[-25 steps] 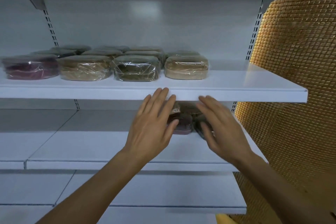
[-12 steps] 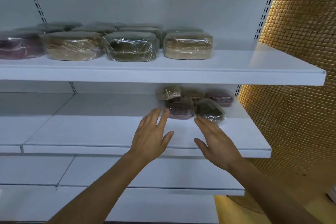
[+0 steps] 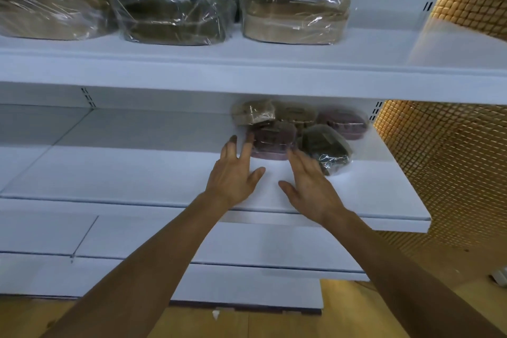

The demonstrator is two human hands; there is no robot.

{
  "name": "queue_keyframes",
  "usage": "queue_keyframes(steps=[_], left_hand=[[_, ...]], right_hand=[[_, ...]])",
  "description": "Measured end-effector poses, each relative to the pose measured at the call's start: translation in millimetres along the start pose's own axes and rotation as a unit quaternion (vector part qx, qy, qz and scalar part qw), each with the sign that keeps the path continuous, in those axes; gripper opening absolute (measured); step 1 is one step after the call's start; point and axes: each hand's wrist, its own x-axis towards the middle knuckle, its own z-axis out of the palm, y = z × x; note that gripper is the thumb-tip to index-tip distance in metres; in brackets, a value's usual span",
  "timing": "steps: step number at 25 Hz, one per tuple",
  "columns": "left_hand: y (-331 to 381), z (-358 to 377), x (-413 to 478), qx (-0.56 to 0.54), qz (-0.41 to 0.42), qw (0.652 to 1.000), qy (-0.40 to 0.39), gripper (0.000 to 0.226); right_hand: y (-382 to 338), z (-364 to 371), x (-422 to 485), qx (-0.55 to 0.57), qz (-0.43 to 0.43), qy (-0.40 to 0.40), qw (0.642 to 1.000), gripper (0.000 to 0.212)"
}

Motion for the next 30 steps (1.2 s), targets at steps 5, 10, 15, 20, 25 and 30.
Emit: queue_keyframes(steps=[5,10,15,20,25,30], left_hand=[[-5.3,4.9,47.6,-0.046,-0.011,0.998,-0.037,0.09],[-11.0,25.7,51.1,-0.112,-0.006,0.993,-0.044,0.094],[-11.5,13.5,37.9,-0.19,-0.02,0.982,-0.009,0.098],[-12.1,6.9,9.2,-0.166,-0.001,0.985,-0.048,0.104],[-9.8,-1.6,-25.8,-0.128,0.016,0.99,-0.05,0.102],[-2.4,-39.6,-66.5,-0.141,0.042,0.988,-0.052,0.094]], right_hand=[[5.2,9.4,52.0,-0.036,0.02,0.001,0.999,0.081],[1.3,29.1,60.5,-0.049,0.046,0.015,0.998,0.092],[-0.6,23.2,48.8,-0.041,0.035,0.073,0.996,0.092],[-8.9,17.6,20.3,-0.005,0.052,0.045,0.998,0.091],[-17.8,7.3,-13.6,0.063,0.044,0.005,0.997,0.082],[-33.0,-22.0,-53.0,0.042,0.016,0.004,0.999,0.079]])
